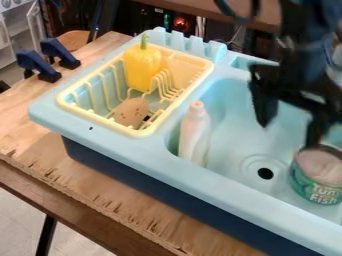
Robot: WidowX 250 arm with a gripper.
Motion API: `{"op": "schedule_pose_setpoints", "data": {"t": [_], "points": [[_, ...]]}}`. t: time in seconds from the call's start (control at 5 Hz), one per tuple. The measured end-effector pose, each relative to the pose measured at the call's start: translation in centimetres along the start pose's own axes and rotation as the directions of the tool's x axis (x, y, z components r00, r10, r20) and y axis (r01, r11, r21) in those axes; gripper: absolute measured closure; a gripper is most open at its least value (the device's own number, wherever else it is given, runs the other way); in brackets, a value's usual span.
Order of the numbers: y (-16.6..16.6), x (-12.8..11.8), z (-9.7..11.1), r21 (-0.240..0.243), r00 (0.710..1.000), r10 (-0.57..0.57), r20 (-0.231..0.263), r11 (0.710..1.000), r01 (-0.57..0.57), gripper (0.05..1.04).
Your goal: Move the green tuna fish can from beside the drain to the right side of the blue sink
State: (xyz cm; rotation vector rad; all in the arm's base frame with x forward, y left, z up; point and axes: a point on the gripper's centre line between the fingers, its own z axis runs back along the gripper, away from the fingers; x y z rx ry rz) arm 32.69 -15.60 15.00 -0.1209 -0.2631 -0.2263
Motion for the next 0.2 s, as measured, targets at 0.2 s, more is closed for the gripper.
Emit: {"op": "schedule_pose_setpoints", "data": {"t": [0.2], "points": [[1.54,-0.28,4.32,0.000,0.995,0.021,0.097,1.000,-0.022,0.078]]}}
